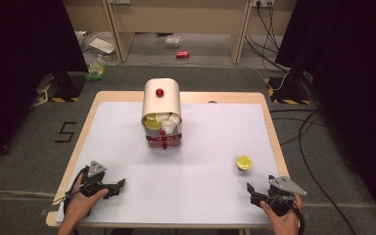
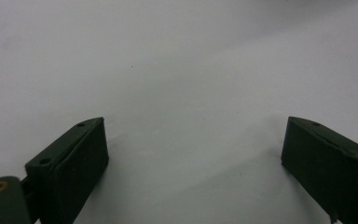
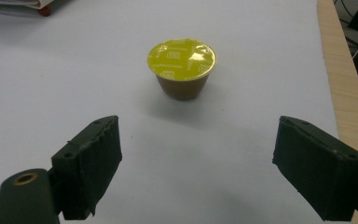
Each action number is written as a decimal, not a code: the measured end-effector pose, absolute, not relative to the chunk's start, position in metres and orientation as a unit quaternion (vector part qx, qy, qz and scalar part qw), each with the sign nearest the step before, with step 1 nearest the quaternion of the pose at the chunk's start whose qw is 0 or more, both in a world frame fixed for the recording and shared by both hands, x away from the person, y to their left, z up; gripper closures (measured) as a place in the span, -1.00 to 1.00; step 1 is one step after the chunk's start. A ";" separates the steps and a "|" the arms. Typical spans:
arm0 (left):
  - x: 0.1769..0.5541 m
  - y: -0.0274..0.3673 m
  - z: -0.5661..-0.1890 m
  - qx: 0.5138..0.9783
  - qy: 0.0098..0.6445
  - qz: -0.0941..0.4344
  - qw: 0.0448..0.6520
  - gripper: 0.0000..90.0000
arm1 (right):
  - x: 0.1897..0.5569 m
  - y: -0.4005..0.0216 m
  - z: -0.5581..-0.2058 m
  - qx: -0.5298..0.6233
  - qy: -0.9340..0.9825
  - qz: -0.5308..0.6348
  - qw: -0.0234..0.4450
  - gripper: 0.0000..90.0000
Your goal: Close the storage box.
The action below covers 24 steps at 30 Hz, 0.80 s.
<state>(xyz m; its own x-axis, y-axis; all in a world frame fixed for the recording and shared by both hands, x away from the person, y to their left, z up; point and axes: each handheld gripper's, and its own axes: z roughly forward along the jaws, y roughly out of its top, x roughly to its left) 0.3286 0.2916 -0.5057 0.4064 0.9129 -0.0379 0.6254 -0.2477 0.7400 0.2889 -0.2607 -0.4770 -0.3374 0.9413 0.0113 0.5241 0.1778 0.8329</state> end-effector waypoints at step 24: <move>0.329 0.292 -0.506 0.763 0.504 0.206 0.349 -0.86 | 0.278 -0.263 -0.488 0.510 0.747 0.353 0.239 -0.65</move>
